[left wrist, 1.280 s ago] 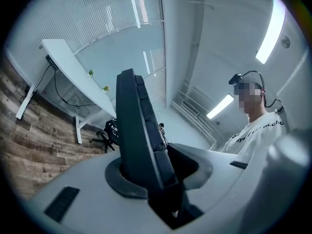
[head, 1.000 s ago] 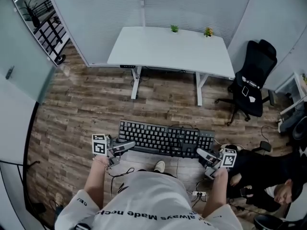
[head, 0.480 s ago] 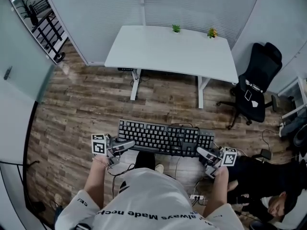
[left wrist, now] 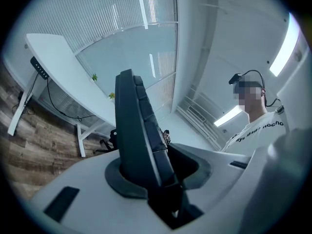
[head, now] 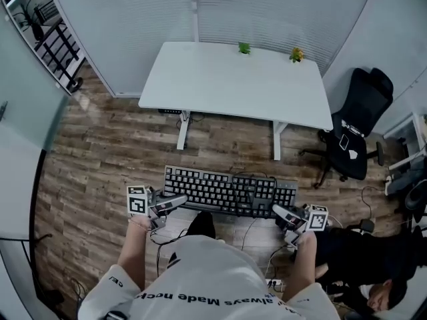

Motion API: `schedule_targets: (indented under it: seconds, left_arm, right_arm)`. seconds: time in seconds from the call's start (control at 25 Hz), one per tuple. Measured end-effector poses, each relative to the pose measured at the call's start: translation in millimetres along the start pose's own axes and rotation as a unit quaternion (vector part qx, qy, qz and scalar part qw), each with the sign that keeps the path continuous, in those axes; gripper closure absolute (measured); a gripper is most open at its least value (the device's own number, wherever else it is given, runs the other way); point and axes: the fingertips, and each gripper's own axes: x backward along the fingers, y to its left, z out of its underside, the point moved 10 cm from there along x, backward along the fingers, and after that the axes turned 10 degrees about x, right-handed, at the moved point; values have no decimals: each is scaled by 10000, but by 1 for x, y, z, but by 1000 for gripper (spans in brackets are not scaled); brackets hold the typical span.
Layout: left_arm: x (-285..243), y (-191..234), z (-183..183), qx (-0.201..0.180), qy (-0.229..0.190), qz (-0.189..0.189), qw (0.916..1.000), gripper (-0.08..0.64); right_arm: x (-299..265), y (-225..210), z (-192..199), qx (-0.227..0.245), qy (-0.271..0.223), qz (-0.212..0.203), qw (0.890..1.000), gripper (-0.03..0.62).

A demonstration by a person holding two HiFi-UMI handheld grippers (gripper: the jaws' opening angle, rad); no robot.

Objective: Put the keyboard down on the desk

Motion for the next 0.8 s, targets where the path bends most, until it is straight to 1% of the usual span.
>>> schedule_targets:
  seconds: [0.16,0.4,0.6,0.8]
  left_arm:
    - [-2,13,-45,13,-35,16,10000,413]
    - [8,38,-103,3,-96,7,10000,413]
    - [9,69,-164,89,-85,7,9999,413]
    - [6,87,-190,82,-8,10,10000,413]
  right_arm:
    - [-28,-18,-34,-58,1,22,10000,492]
    - [-77,-46,-73,-48,60,36,10000,492]
    - [-122,-76,-114,-135,45,79,9999,491]
    - [-135,-94,-125,-121,-33,90,9999,491]
